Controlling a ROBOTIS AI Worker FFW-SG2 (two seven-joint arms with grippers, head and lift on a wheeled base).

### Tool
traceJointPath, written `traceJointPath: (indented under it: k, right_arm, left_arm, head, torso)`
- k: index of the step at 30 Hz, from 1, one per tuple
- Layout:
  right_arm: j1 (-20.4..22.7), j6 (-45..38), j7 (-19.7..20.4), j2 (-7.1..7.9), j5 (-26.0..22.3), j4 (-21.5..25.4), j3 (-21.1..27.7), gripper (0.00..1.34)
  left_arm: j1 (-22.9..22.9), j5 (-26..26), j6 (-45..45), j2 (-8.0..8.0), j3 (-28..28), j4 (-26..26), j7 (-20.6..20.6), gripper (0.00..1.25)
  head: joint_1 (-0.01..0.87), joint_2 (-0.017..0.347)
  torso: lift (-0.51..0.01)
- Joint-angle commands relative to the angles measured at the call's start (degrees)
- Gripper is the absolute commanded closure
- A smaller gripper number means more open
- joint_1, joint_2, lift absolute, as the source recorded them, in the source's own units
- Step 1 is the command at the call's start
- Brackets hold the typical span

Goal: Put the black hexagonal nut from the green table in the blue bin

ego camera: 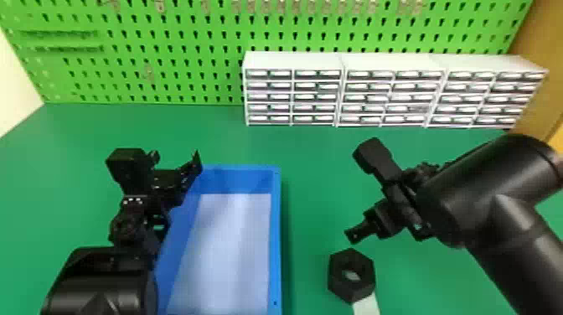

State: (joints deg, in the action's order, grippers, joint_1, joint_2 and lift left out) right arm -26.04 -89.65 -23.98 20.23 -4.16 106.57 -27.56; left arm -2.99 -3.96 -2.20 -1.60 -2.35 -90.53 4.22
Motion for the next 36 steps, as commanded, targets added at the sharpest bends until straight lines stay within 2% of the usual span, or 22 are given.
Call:
traceJointPath:
  k: [1, 10, 27, 36]
  right_arm:
    - [-0.7, -0.4, -0.4, 0.77, -2.2, -0.8, -2.0, 0.11]
    - [-0.7, -0.4, -2.7, 0.95, -2.3, -2.5, -4.2, 0.11]
    - [-0.1, -0.4, -3.2, 1.3, -2.1, -7.0, -5.7, 0.11]
    - [0.5, 0.5, -4.7, 0.77, 0.5, -9.5, -5.7, 0.11]
  left_arm:
    - [0.0, 0.0, 0.0, -0.07, 0.1, 0.0, 0.0, 0.36]
    - [0.1, 0.0, -0.1, -0.16, 0.1, 0.0, -0.1, 0.36]
    - [0.1, -0.1, -0.1, -0.42, 0.2, 0.0, -0.2, 0.36]
    - [0.1, -0.2, -0.1, -0.51, 0.2, 0.0, -0.2, 0.36]
  head:
    - [0.686, 0.051]
    - [0.686, 0.051]
    - [0.686, 0.051]
    - [0.686, 0.051]
  torso:
    - [-0.096]
    - [-0.096]
    - [-0.096]
    - [-0.096]
